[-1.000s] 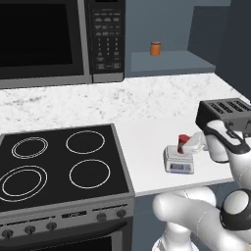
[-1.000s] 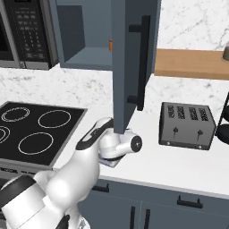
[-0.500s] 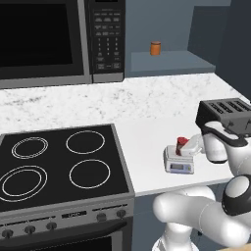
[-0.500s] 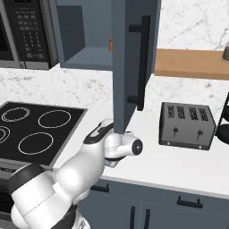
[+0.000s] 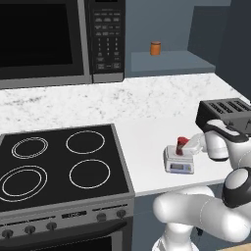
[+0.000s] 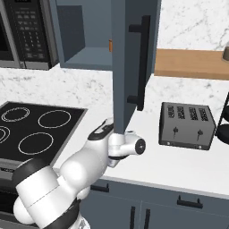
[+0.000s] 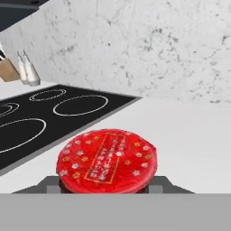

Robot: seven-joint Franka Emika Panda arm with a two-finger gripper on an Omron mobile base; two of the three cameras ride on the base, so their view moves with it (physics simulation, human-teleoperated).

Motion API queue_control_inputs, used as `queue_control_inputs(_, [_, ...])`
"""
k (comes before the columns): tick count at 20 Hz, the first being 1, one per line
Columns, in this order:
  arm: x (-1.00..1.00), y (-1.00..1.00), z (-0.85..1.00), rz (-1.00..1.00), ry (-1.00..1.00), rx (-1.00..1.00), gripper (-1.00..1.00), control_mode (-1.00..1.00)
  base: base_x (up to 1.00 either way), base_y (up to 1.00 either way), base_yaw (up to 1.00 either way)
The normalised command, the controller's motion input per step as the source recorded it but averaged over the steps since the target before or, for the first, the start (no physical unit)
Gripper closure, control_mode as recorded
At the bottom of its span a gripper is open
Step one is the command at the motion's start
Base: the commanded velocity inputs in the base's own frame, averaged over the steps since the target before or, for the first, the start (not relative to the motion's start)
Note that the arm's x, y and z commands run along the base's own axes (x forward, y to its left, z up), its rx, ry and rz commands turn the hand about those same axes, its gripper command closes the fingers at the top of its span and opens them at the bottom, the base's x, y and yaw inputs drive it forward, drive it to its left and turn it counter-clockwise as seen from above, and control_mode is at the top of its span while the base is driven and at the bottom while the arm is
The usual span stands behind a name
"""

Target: Pick the yogurt and place it on the digital scale for weighing, and close the cabinet.

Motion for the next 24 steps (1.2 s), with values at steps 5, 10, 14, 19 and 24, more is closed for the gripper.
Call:
queue_control_inputs(5, [0.0, 0.0, 0.0, 0.0, -0.07, 0.0, -1.0, -1.0, 0.0, 0.0, 0.0])
queue_control_inputs(10, [0.0, 0.0, 0.0, 0.0, -0.08, 0.0, -1.0, -1.0, 0.0, 0.0, 0.0])
queue_control_inputs(14, [-0.03, -0.02, 0.0, 0.0, 0.01, 0.0, -1.0, -1.0, 0.0, 0.0, 0.0])
queue_control_inputs(19, [-0.37, -0.2, 0.02, 0.0, -0.05, 0.02, -1.0, -1.0, 0.0, 0.0, 0.0])
queue_control_inputs(24, [-0.51, -0.28, 0.2, 0.0, -0.21, 0.07, -1.0, -1.0, 0.0, 0.0, 0.0])
